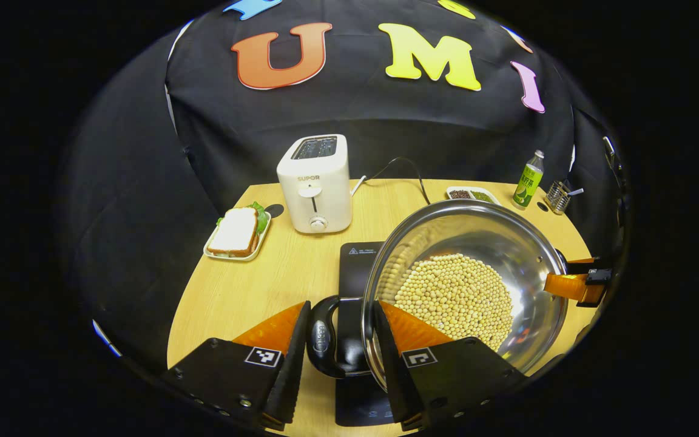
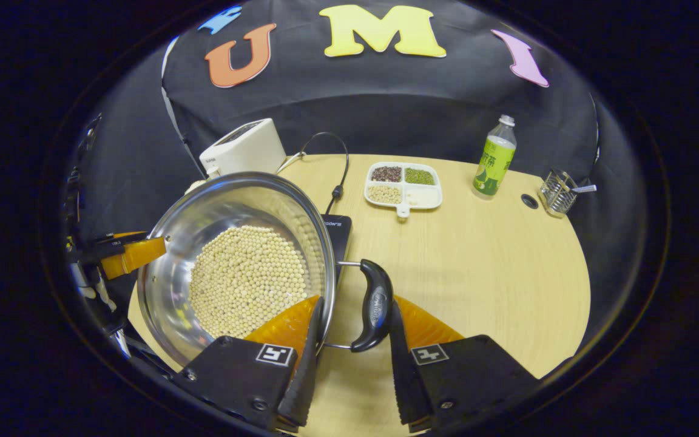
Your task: First push the handle of the pot to place it horizontally, then grasp the pot with both hands and set it on the induction cooktop.
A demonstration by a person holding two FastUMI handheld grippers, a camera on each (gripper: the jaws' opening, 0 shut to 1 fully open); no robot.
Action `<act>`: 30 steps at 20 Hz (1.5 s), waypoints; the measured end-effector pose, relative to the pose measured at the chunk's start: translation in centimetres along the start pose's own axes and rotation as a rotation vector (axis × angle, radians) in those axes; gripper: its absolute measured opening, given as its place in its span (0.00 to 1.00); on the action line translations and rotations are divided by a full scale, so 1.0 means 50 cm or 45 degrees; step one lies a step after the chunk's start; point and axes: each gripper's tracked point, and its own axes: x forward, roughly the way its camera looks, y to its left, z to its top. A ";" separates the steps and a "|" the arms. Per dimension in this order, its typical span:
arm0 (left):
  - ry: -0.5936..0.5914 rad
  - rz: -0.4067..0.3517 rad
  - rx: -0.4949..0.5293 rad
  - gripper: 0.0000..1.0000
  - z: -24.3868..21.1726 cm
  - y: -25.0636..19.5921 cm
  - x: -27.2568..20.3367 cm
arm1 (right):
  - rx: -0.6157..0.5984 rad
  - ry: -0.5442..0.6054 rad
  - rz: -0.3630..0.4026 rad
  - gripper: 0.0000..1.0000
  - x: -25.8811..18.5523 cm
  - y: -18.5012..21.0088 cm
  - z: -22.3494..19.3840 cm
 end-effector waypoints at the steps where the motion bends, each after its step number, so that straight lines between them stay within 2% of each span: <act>1: 0.010 -0.004 -0.001 0.57 0.000 0.005 0.010 | -0.002 0.006 -0.005 0.55 0.006 0.007 0.002; 9: 0.025 -0.050 0.011 0.58 -0.008 0.002 0.044 | 0.046 0.038 -0.035 0.54 0.018 0.004 -0.002; 11: 0.034 -0.055 0.002 0.58 -0.014 -0.002 0.049 | 0.025 0.029 -0.051 0.57 0.019 0.001 0.003; 12: 0.022 -0.057 0.000 0.57 -0.013 -0.001 0.049 | 0.017 0.030 -0.057 0.55 0.019 -0.001 0.003; 15: 0.022 -0.063 0.011 0.58 -0.016 -0.001 0.049 | 0.053 0.008 -0.064 0.56 0.019 0.000 0.003; 16: 0.012 -0.063 0.007 0.59 -0.012 -0.002 0.052 | 0.051 0.000 -0.074 0.57 0.019 -0.002 0.002; 17: 0.009 -0.060 0.010 0.69 -0.012 -0.002 0.054 | 0.045 -0.011 -0.082 0.57 0.020 -0.003 0.002; 18: 0.009 -0.055 0.017 0.49 -0.014 -0.002 0.054 | 0.044 -0.025 -0.086 0.58 0.021 -0.002 0.002; 19: 0.006 -0.048 0.021 0.61 -0.013 -0.002 0.055 | 0.052 -0.040 -0.087 0.59 0.023 -0.002 0.002; 21: 0.008 -0.041 0.033 0.61 -0.014 -0.002 0.055 | 0.057 -0.048 -0.082 0.60 0.022 -0.003 0.002; 22: 0.005 -0.044 0.034 0.72 -0.012 -0.002 0.056 | 0.061 -0.050 -0.079 0.61 0.022 -0.002 0.003; 23: 0.005 -0.048 0.031 0.62 -0.012 -0.002 0.057 | 0.065 -0.060 -0.077 0.62 0.021 -0.002 0.005; 25: -0.004 -0.050 0.022 0.62 -0.011 -0.002 0.054 | 0.064 -0.091 -0.070 0.63 0.021 -0.004 0.010; 26: -0.020 -0.048 0.022 0.63 -0.008 0.001 0.054 | 0.043 -0.117 -0.063 0.70 0.021 -0.005 0.017; 28: -0.061 -0.014 0.040 0.63 -0.001 0.020 0.054 | 0.009 -0.190 -0.072 0.74 0.009 -0.018 0.039; 29: -0.088 0.008 0.051 0.69 0.006 0.031 0.049 | -0.007 -0.231 -0.058 0.77 0.003 -0.020 0.055; 30: -0.097 0.012 0.053 0.88 0.007 0.031 0.037 | -0.022 -0.245 -0.062 0.82 -0.003 -0.025 0.064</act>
